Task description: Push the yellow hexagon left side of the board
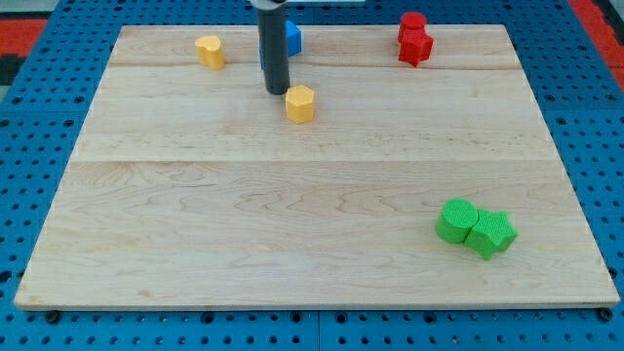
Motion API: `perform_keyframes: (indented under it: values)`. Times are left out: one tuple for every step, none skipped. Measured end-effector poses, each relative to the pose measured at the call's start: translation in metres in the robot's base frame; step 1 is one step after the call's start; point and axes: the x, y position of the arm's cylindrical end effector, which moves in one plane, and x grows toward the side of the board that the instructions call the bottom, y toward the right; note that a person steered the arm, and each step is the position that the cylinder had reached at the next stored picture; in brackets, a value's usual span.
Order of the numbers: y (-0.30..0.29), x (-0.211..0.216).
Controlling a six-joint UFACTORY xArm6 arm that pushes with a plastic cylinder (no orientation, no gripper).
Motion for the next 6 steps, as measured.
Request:
perform_keyframes:
  values:
    - [0.064, 0.003]
    - [0.046, 0.035]
    - [-0.013, 0.038]
    - [-0.032, 0.006]
    - [-0.112, 0.03]
    - [-0.172, 0.017]
